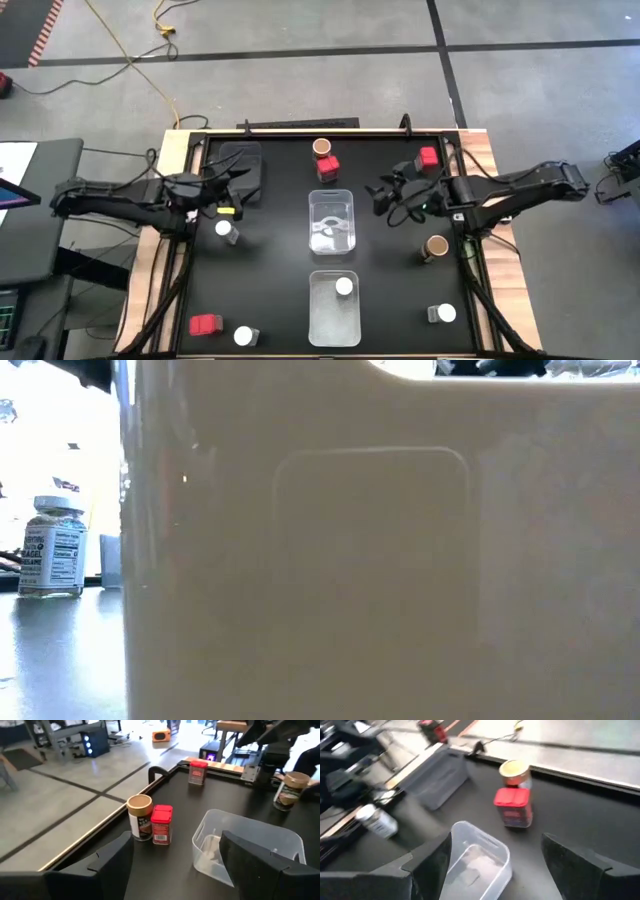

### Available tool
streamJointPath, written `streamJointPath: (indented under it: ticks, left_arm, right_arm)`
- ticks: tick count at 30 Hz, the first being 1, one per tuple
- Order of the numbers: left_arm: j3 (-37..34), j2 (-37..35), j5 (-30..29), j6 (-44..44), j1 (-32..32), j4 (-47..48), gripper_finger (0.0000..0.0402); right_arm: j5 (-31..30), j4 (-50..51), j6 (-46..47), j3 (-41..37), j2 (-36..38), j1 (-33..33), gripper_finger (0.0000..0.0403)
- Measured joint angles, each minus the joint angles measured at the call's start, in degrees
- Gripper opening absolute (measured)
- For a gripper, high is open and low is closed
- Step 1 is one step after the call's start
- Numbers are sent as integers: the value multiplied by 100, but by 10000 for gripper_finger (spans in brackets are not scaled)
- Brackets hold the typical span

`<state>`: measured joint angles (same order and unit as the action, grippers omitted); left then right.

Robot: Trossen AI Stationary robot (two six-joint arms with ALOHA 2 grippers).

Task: Sort spices by type
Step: Put the red seasoning can into the transparent bin

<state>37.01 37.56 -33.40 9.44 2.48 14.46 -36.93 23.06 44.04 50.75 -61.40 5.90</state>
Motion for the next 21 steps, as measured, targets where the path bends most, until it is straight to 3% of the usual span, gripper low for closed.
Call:
streamJointPath:
  ticks: [12, 21]
  left_arm:
    - [363, 677, -20, 470, 0, 17, 281]
    - [366, 735, -20, 839, 0, 32, 281]
  right_arm:
    - [1465, 1406, -1325, -70, 724, -1354, 334]
    - [1557, 2034, -942, -359, 1245, -2527, 334]
